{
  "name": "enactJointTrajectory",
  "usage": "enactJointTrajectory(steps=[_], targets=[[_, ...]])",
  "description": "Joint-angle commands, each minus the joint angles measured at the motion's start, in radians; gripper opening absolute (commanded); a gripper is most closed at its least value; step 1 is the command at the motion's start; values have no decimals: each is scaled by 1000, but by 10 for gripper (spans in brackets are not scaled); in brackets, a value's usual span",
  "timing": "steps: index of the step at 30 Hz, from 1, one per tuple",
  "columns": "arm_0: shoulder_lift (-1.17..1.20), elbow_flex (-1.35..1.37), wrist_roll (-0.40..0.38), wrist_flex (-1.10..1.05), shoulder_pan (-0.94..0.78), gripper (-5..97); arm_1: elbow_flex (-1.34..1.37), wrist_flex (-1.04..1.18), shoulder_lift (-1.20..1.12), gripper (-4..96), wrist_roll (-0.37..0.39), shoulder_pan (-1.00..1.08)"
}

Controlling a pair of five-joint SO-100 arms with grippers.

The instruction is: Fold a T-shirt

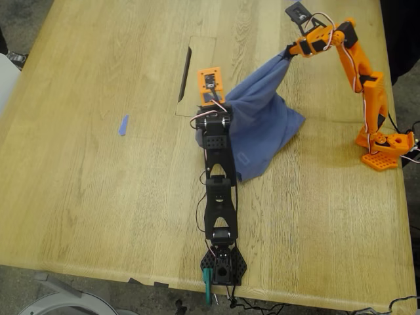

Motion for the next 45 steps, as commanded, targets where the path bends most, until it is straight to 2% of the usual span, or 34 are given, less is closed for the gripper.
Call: enactJointTrajectory(steps=[1, 4, 13, 17, 24, 30, 34, 38, 40, 43, 45], targets=[[267, 89, -15, 57, 51, -2, 198, 3, 201, 1, 15, -29], [322, 186, -21, 57, 80, -2, 431, -14, 347, 1, 21, -52], [632, 736, -35, 43, 143, -2, 1085, -209, 727, 1, 40, -120], [805, 1154, -40, -190, 129, -2, 1312, -345, 818, 1, 40, -123], [959, 1582, -37, -511, 184, -1, 1654, -537, 974, 1, 49, -135], [1025, 1804, -37, -672, 293, -1, 1891, -666, 1086, 1, 46, -146], [1066, 1901, -37, -706, 368, 2, 1979, -723, 1115, 1, 51, -179], [1126, 2003, -40, -738, 439, 150, 2071, -781, 1149, 27, 69, -202], [1149, 2036, -63, -739, 457, 261, 2083, -793, 1146, 44, 72, -190], [1170, 2057, -71, -736, 471, 416, 2091, -785, 1144, 178, 64, -167], [1177, 2054, -89, -732, 472, 478, 2082, -776, 1147, 229, 69, -166]])
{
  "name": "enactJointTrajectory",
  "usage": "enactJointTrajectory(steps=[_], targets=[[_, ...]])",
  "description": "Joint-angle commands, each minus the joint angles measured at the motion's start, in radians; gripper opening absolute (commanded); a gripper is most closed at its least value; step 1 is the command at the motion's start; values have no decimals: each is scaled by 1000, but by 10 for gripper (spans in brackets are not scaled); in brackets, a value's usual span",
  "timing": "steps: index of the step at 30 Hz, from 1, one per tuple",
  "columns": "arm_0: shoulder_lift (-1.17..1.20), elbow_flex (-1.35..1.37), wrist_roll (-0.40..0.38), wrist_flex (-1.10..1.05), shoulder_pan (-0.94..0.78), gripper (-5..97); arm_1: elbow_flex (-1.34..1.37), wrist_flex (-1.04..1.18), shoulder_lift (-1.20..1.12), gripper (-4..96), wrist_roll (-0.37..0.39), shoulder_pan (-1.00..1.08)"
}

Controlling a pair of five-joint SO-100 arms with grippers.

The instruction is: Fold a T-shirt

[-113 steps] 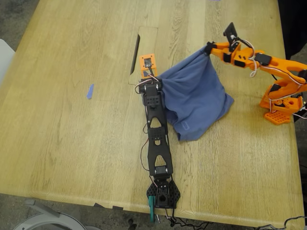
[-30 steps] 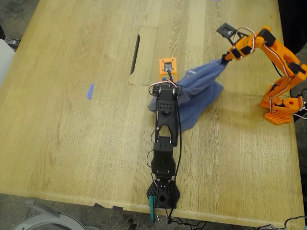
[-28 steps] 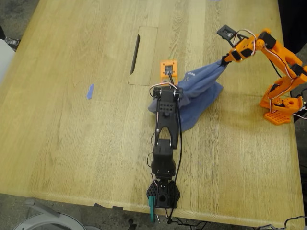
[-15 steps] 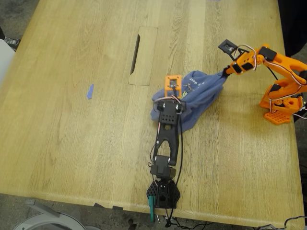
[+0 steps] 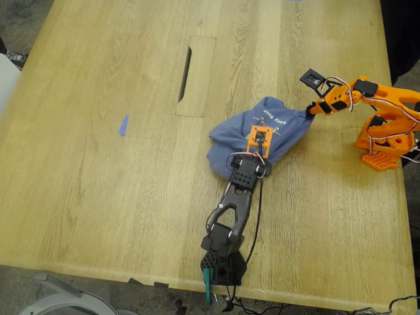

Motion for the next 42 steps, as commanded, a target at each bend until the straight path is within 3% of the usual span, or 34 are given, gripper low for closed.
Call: enactJointTrajectory(steps=[1, 12, 17, 21, 23, 25, 27, 30, 32, 34, 42], targets=[[91, -25, -29, 0, 8, 501, -21, 6, 26, 234, 8, -3], [117, -183, -69, 190, 117, 599, -155, 173, 51, 236, 32, -11], [114, -296, -48, 219, 115, 630, -253, 249, 44, 207, 37, -3], [84, -407, -26, 216, 127, 629, -374, 318, 9, 154, 29, 2], [52, -445, -12, 146, 127, 617, -459, 333, -43, 42, 26, -3], [9, -462, 11, 35, 121, 565, -569, 324, -138, 1, 17, -25], [-37, -445, 21, -109, 98, 416, -672, 284, -247, 0, 9, -66], [-97, -400, -38, -219, 46, 151, -765, 221, -380, -1, 2, -137], [-123, -356, -63, -258, 17, 52, -790, 164, -449, -1, 2, -183], [-153, -318, -77, -298, -11, 0, -802, 117, -509, -1, 8, -235], [-364, -219, -87, -569, -110, -1, -730, -129, -712, -1, 8, -354]])
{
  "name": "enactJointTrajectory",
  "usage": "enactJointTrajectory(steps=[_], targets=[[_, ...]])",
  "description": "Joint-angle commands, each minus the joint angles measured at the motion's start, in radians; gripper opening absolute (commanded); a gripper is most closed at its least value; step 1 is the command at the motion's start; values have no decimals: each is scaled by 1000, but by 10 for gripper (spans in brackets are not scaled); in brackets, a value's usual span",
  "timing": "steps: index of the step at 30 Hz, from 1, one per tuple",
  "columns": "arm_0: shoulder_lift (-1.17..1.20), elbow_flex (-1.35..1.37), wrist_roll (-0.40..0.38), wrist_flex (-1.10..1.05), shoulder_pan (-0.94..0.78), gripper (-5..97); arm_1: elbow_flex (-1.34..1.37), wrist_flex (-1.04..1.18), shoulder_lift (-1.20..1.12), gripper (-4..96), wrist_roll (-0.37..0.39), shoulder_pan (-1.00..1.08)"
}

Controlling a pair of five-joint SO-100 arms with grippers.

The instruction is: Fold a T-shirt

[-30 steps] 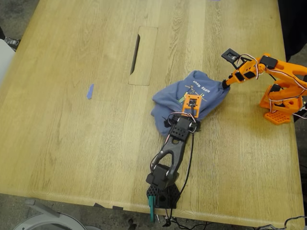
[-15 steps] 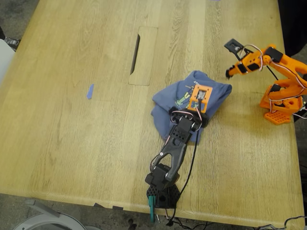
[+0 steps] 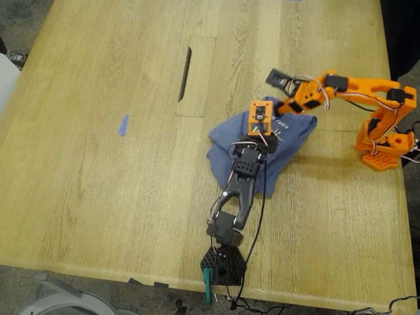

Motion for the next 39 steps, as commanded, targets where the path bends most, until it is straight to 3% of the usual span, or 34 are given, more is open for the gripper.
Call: enactJointTrajectory(steps=[1, 8, 14, 19, 24, 29, 34, 39], targets=[[-58, -15, -9, -127, -28, -1, -18, -63, -54, -1, -8, -18], [-107, 204, -12, -302, -103, 0, 204, -253, -64, -1, 14, 17], [109, 502, -8, -314, -216, 0, 411, -275, 86, -1, -11, 189], [273, 569, -5, -229, -281, 0, 472, -202, 212, -1, -25, 324], [319, 382, -3, -46, -232, 2, 278, -58, 202, -1, -20, 327], [146, 55, -2, 44, -98, 2, -52, 83, 40, -1, -11, 183], [-43, -143, -2, 26, -6, 3, -268, 123, -117, -1, 0, 63], [-149, -115, -6, -104, -15, 3, -206, -11, -172, -1, 14, 25]])
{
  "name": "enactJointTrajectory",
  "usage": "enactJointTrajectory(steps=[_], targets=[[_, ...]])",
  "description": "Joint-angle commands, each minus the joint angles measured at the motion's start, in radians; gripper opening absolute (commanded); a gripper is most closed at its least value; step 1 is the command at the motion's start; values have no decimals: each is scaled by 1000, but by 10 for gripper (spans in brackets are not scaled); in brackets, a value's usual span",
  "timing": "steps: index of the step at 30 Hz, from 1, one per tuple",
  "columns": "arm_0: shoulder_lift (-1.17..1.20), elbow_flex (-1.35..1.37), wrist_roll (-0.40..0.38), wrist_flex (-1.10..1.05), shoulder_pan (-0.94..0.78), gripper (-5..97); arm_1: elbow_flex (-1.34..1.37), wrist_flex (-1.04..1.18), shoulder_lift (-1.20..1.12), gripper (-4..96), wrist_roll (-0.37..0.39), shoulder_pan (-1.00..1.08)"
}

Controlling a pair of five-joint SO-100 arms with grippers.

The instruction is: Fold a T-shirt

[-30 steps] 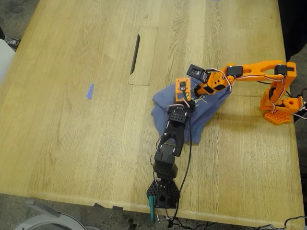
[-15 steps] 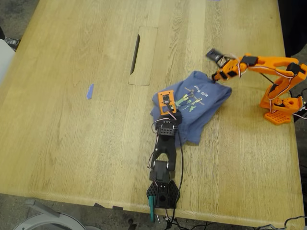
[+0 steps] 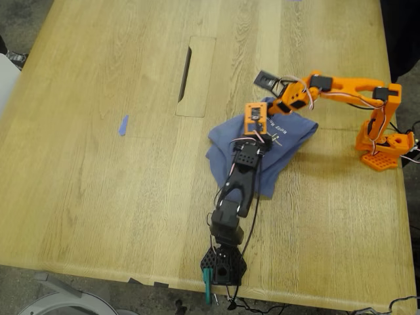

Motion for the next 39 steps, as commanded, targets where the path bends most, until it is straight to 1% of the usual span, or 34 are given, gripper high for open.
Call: enactJointTrajectory(steps=[1, 7, 10, 18, 25, 29, 32, 36, 39], targets=[[18, -18, 0, -100, -34, 3, 43, -91, 12, -1, 9, 2], [156, 302, 5, -212, -178, 3, 307, -253, 89, -1, 8, 58], [229, 377, 6, -216, -233, 3, 413, -276, 146, -1, 3, 98], [333, 301, 12, -146, -305, 6, 557, -252, 295, -1, -12, 268], [439, 261, 15, -48, -439, 6, 515, -222, 357, -1, -26, 457], [499, 278, 15, -11, -548, 6, 457, -192, 370, -1, -40, 580], [554, 302, 14, 35, -646, 6, 463, -184, 399, -1, -51, 699], [644, 371, 9, 74, -836, 5, 545, -201, 474, -1, -61, 902], [707, 414, 8, 118, -992, 3, 626, -219, 540, -1, -84, 1081]])
